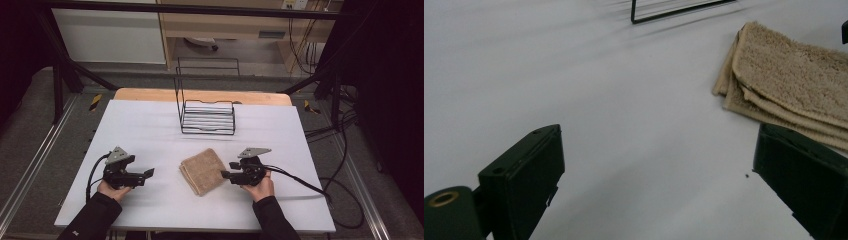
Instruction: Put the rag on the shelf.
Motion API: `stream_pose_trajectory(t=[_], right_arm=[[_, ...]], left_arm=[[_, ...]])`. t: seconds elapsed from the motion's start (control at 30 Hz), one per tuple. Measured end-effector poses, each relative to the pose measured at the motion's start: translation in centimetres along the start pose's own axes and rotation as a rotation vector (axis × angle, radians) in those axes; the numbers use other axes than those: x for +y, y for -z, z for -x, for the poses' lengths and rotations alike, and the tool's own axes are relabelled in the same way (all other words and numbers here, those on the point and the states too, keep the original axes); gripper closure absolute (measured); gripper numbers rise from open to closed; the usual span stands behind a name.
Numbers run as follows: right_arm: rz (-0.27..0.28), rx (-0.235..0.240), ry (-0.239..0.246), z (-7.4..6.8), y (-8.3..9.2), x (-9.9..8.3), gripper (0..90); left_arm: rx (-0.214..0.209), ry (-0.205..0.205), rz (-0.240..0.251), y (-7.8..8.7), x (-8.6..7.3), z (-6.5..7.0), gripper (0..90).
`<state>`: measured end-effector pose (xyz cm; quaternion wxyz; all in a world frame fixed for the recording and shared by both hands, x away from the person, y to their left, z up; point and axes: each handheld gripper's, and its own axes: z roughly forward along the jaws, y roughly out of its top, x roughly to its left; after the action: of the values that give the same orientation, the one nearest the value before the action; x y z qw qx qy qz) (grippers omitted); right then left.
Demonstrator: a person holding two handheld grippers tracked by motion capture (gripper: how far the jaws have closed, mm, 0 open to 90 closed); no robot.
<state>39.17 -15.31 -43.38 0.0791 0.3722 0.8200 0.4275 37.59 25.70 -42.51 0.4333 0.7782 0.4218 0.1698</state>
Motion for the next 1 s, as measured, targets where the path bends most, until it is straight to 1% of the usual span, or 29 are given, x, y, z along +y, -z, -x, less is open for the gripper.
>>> stream_pose_trajectory(t=[0.03, 0.07, 0.1, 0.13, 0.17, 0.2, 0.27, 0.37, 0.4, 0.5, 0.63, 0.67, 0.73, 0.87, 0.93, 1.0], right_arm=[[0.01, -0.003, 0.002, 0.1, 0.2, 0.0, 39.2], [0.023, -0.01, 0.003, 0.4, 0.6, 0.0, 31.5], [0.023, -0.01, 0.003, 0.4, 0.6, 0.0, 31.5], [0.033, -0.018, 0.001, 0.8, 0.9, -0.1, 23.7], [0.033, -0.018, 0.001, 0.8, 0.9, -0.1, 23.7], [0.037, -0.025, -0.001, 1.0, 1.0, -0.2, 21.5], [0.044, -0.034, -0.003, 1.4, 1.3, -0.4, 17.2], [0.055, -0.032, -0.03, 1.9, 1.5, -0.7, 12.4], [0.054, -0.032, -0.032, 2.1, 1.6, -0.7, 11.2], [0.049, -0.041, -0.027, 2.2, 1.6, -0.9, 9.8], [0.045, -0.038, -0.021, 2.2, 1.5, -1.0, 9.6], [0.045, -0.038, -0.021, 2.2, 1.5, -1.0, 9.7], [0.046, -0.042, -0.019, 2.2, 1.4, -1.0, 9.8], [0.046, -0.041, -0.019, 2.2, 1.4, -1.0, 10.6], [0.051, -0.039, -0.019, 2.2, 1.3, -1.0, 11.0], [0.052, -0.036, -0.02, 2.2, 1.3, -1.0, 11.6]], left_arm=[[0.001, -0.002, -0.002, -0.2, 0.3, 0.3, 6.0], [0.002, -0.002, -0.004, -0.6, 0.6, 0.6, 6.4], [-0.001, -0.001, -0.01, -0.9, 0.9, 0.9, 6.4], [-0.004, -0.003, -0.015, -1.3, 1.1, 1.2, 6.7], [-0.008, -0.003, -0.019, -1.6, 1.4, 1.6, 6.7], [-0.006, -0.01, -0.026, -2.0, 1.6, 1.9, 7.0], [-0.009, -0.008, -0.033, -2.9, 2.0, 2.6, 7.4], [-0.011, -0.005, -0.044, -4.1, 2.4, 3.5, 8.9], [-0.009, -0.005, -0.049, -4.5, 2.6, 3.7, 9.7], [-0.004, -0.004, -0.065, -5.6, 2.9, 4.4, 12.1], [-0.018, 0.019, -0.082, -6.9, 3.0, 5.1, 17.9], [-0.02, 0.022, -0.084, -7.2, 3.0, 5.3, 20.7], [-0.034, 0.036, -0.088, -7.7, 3.0, 5.4, 25.7], [-0.084, 0.078, -0.096, -8.4, 3.0, 5.4, 34.9], [-0.097, 0.089, -0.1, -8.6, 2.9, 5.5, 38.4], [-0.095, 0.091, -0.105, -8.8, 2.9, 5.5, 42.1]])
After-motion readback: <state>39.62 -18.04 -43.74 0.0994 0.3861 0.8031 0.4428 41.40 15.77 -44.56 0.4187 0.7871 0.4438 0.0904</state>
